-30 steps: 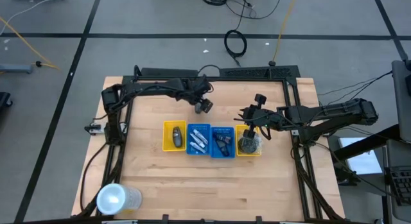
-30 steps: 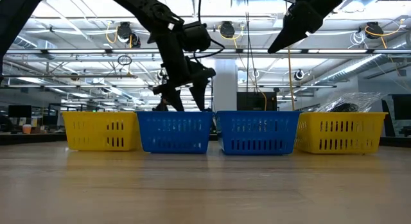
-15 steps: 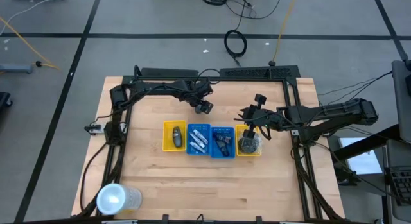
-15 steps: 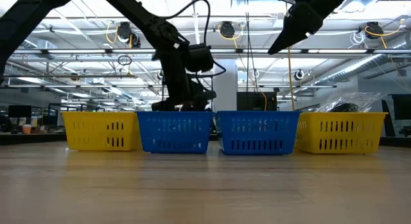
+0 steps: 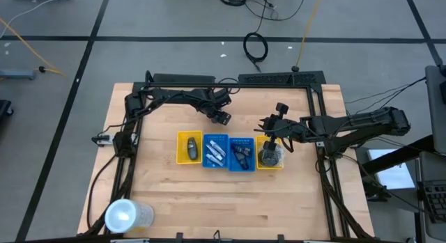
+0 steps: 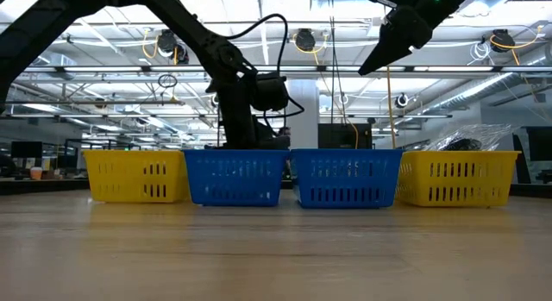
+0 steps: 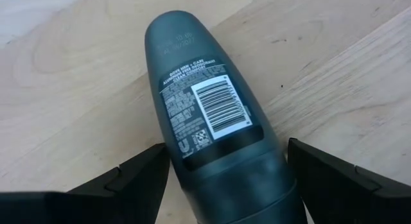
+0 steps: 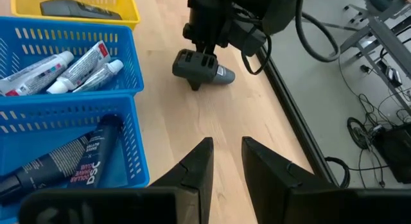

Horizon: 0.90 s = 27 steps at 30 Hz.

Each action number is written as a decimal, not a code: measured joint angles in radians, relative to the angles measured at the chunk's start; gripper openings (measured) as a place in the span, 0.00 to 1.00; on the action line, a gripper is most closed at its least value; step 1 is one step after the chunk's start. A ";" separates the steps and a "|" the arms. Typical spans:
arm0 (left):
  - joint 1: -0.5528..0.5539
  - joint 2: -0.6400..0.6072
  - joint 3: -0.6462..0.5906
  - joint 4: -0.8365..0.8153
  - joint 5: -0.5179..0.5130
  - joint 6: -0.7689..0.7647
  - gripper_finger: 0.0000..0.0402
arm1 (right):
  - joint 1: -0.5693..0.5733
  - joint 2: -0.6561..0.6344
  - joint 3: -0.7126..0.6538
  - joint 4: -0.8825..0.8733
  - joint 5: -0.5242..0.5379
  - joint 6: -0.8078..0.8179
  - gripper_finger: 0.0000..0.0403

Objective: Pick & Place Travel size toiletries
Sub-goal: Put the black deodorant into the left yellow basket

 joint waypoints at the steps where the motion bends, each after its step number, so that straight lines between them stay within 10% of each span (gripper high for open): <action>1: 0.000 0.000 0.000 0.001 0.000 0.000 0.77 | 0.000 0.000 0.000 0.000 0.000 0.000 0.18; 15: -0.001 0.003 -0.002 0.002 0.003 -0.020 0.76 | 0.000 0.000 0.000 0.000 0.000 0.000 0.18; 27: -0.001 0.003 -0.002 -0.020 0.007 0.002 0.50 | 0.000 0.000 -0.001 0.000 0.000 0.000 0.18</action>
